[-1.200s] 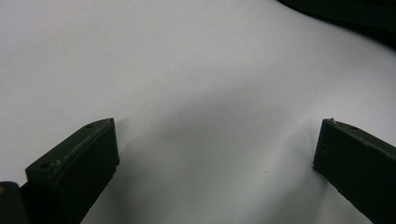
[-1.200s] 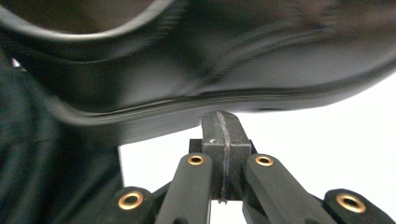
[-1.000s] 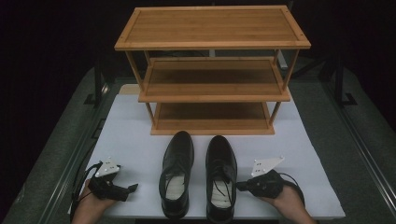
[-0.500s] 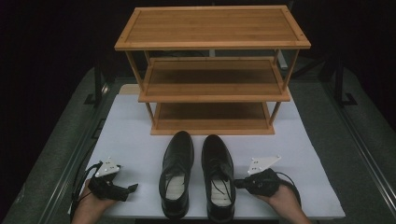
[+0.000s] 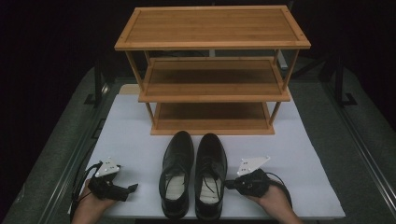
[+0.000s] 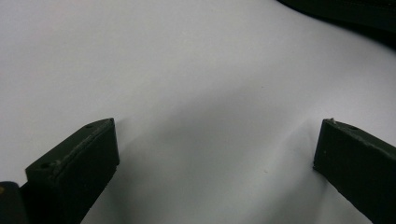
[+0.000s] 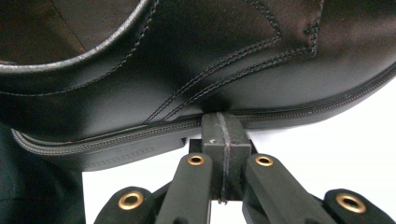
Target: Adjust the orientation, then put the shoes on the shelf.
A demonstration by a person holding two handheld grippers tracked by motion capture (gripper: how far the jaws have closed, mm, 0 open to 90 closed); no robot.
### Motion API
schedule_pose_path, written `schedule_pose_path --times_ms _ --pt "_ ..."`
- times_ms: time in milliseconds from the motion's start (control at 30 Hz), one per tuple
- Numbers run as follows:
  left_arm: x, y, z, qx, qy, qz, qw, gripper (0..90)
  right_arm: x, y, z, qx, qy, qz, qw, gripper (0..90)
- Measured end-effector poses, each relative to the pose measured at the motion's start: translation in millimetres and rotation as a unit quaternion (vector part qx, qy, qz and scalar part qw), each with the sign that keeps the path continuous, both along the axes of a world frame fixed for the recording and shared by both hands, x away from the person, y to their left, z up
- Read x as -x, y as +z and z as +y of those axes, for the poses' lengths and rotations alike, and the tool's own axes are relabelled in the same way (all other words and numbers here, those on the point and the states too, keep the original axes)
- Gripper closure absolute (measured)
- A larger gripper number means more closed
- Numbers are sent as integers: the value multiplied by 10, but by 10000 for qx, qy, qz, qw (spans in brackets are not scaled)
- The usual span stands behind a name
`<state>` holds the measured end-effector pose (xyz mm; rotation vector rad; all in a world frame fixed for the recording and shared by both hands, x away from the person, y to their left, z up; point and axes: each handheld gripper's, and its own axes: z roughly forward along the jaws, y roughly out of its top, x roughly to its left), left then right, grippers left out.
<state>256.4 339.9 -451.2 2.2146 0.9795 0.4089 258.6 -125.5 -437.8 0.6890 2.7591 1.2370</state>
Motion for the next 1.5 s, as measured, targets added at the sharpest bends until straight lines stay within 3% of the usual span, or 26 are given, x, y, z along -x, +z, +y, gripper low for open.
schedule_pose_path --times_ms 633,867,1233,1333,1500 --pt "-1 0 -1 -5 -2 2 10000 0 -151 7 151 66 119 -87 9999 899" --pt "-1 0 0 0 -3 1 10000 0 -121 1 131 87 62 -192 9998 895" --pt "1 11 -1 11 -5 2 10000 0 -167 27 -29 99 -455 -216 9987 549" --pt "5 37 -2 218 14 75 9997 0 -189 69 -87 36 -680 -313 9972 456" --pt "17 171 -81 354 -21 -16 9994 0 -207 165 -130 -23 -921 -349 9951 404"
